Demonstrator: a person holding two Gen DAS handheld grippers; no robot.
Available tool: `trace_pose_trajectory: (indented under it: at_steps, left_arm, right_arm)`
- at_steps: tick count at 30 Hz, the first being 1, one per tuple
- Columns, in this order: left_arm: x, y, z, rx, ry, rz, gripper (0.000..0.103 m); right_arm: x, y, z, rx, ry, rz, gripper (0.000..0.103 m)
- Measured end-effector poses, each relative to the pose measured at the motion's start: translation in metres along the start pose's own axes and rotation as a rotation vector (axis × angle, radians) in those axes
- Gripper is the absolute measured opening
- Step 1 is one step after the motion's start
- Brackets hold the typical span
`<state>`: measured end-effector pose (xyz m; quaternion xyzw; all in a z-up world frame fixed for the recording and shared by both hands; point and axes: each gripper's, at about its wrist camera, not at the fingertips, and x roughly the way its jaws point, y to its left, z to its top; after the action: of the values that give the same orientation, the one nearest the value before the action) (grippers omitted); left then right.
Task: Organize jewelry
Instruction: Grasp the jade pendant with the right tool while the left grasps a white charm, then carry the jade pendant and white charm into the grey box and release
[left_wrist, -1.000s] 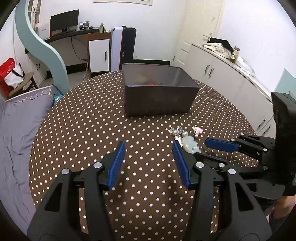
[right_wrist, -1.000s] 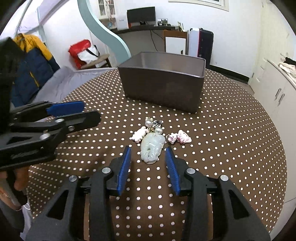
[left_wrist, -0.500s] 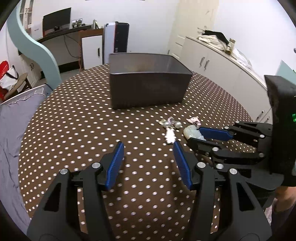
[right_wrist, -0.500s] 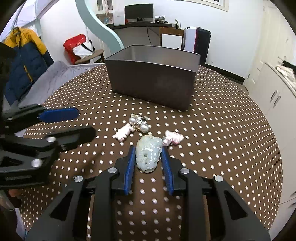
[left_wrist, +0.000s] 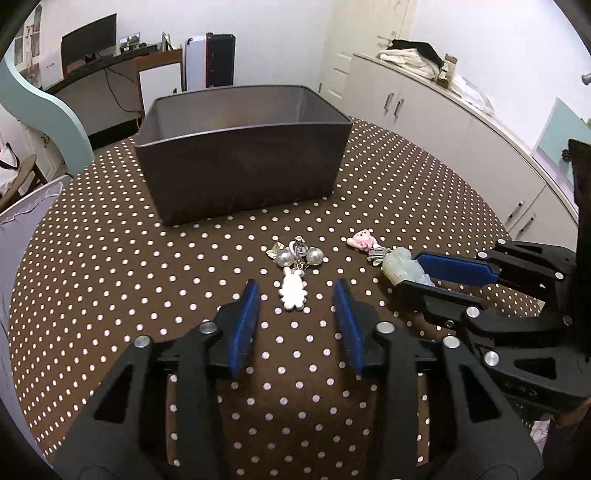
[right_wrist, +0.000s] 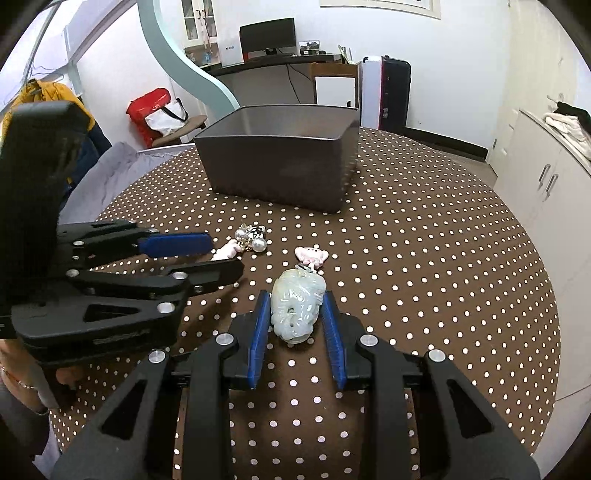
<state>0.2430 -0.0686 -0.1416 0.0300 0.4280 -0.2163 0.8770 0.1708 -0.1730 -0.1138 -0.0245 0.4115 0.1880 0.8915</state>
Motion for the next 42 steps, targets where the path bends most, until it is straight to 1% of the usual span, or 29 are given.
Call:
trace_pose_trajectory:
  at_steps: [2, 3, 4, 5, 8, 10, 14, 20, 22, 27, 30, 34, 37, 42]
  left_arm:
    - [0.003, -0.002, 0.001, 0.014, 0.006, 0.008, 0.034]
    - [0.004, -0.002, 0.003, 0.019, 0.008, 0.014, 0.026]
    - [0.005, -0.002, 0.004, 0.024, 0.009, 0.031, 0.020]
    - [0.005, -0.003, 0.004, 0.027, 0.010, 0.032, 0.016]
    - [0.001, -0.002, 0.004, 0.017, -0.006, 0.006, 0.016]
    - [-0.007, 0.000, 0.004, 0.008, -0.032, -0.006, 0.016]
    - [-0.024, 0.005, 0.008, -0.011, -0.069, -0.059, 0.016]
    - [-0.056, 0.016, 0.026, -0.036, -0.139, -0.135, 0.016]
    - [-0.063, 0.018, 0.034, -0.036, -0.158, -0.147, 0.016]
    - [-0.075, 0.029, 0.060, -0.037, -0.194, -0.144, 0.016]
    - [-0.072, 0.039, 0.077, -0.046, -0.196, -0.108, 0.016]
    - [-0.061, 0.052, 0.095, -0.059, -0.188, -0.079, 0.016]
    - [-0.046, 0.059, 0.106, -0.063, -0.170, -0.053, 0.016]
    - [-0.026, 0.069, 0.109, -0.064, -0.142, -0.029, 0.016]
  right_arm:
    - [-0.001, 0.001, 0.001, 0.000, -0.004, 0.005, 0.026]
    - [-0.001, 0.000, 0.002, 0.000, -0.006, 0.008, 0.026]
    - [-0.002, -0.002, 0.002, 0.000, -0.008, 0.009, 0.026]
    - [-0.003, -0.002, 0.003, 0.000, -0.011, 0.009, 0.026]
    - [-0.006, -0.003, 0.005, 0.003, -0.020, 0.017, 0.026]
    - [-0.009, -0.003, 0.007, 0.004, -0.027, 0.022, 0.026]
    - [-0.016, 0.000, 0.014, 0.001, -0.046, 0.031, 0.026]
    - [-0.026, 0.002, 0.031, -0.001, -0.085, 0.046, 0.026]
    - [-0.030, 0.003, 0.040, -0.004, -0.100, 0.048, 0.026]
    - [-0.032, 0.000, 0.073, -0.007, -0.138, 0.064, 0.026]
    - [-0.027, -0.001, 0.092, -0.006, -0.148, 0.067, 0.026]
    - [-0.014, -0.002, 0.113, -0.007, -0.147, 0.063, 0.026]
    - [-0.001, -0.003, 0.121, -0.006, -0.134, 0.057, 0.026]
    - [0.020, -0.005, 0.127, -0.005, -0.104, 0.051, 0.026]
